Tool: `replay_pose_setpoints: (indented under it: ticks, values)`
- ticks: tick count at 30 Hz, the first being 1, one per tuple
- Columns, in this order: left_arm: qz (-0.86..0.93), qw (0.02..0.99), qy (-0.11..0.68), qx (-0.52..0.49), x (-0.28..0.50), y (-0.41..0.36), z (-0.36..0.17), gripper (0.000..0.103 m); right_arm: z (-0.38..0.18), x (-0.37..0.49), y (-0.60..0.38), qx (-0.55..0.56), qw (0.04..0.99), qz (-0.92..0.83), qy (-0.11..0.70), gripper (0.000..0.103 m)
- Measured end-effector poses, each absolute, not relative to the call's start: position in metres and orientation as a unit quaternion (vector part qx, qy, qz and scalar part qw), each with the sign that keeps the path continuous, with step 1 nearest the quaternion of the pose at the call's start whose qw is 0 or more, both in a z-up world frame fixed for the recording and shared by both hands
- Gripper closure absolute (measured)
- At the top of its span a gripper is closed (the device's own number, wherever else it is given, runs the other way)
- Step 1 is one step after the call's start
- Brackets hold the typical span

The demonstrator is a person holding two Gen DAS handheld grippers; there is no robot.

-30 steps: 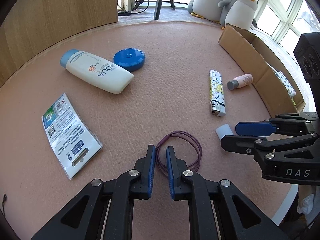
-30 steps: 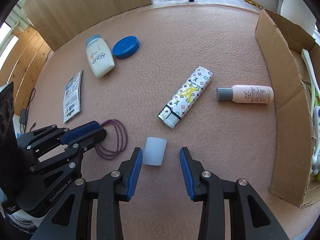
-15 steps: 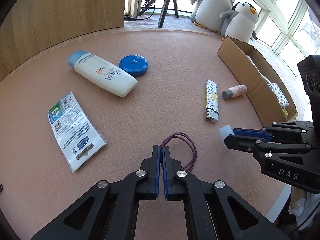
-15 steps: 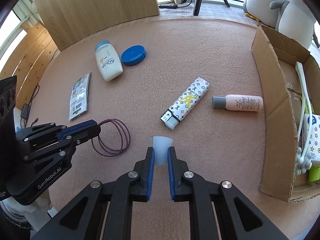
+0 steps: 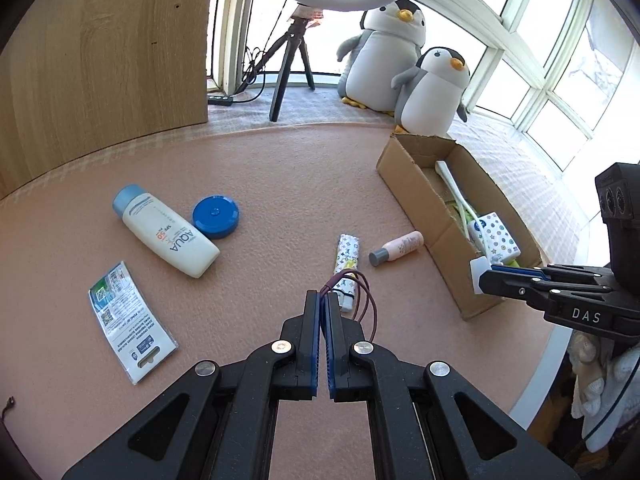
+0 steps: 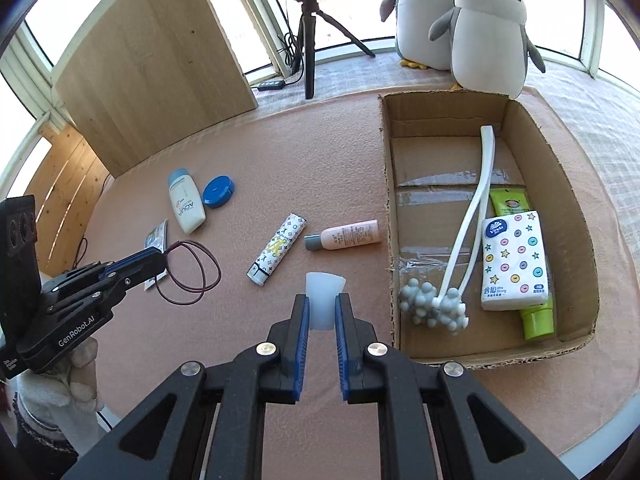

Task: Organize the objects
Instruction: 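Carry the hair tie and white cap over the box with both tools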

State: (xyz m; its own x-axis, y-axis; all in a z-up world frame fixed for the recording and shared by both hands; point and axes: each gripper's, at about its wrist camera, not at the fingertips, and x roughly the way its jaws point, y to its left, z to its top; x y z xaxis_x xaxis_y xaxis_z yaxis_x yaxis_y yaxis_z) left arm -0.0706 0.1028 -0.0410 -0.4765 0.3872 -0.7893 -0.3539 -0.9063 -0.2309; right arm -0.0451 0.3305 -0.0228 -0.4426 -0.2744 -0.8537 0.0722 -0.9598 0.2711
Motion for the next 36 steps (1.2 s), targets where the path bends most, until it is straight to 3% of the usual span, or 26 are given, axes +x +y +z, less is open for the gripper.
replay_pose_setpoints:
  ticks: [19, 32, 33, 35, 36]
  values:
    - [0.858, 0.294, 0.022, -0.421, -0.106, 0.260, -0.009, 0.101, -0.015, -0.035, 0.429, 0.498, 0.036, -0.857, -0.127, 0.091]
    - [0.855, 0.296, 0.037, -0.424, -0.119, 0.305, -0.020, 0.101, -0.017, -0.038, 0.441, 0.499, 0.040, -0.856, -0.130, 0.091]
    - [0.855, 0.297, 0.038, -0.423, -0.119, 0.306, -0.019, 0.101, -0.017, -0.039, 0.441, 0.499, 0.043, -0.856, -0.131, 0.090]
    - [0.857, 0.295, 0.036, -0.420, -0.119, 0.305, -0.017, 0.097, -0.017, -0.039, 0.442, 0.495, 0.047, -0.856, -0.138, 0.078]
    - [0.858, 0.295, 0.034, -0.420, -0.119, 0.304, -0.016, 0.085, -0.017, -0.039, 0.442, 0.497, 0.051, -0.855, -0.143, 0.070]
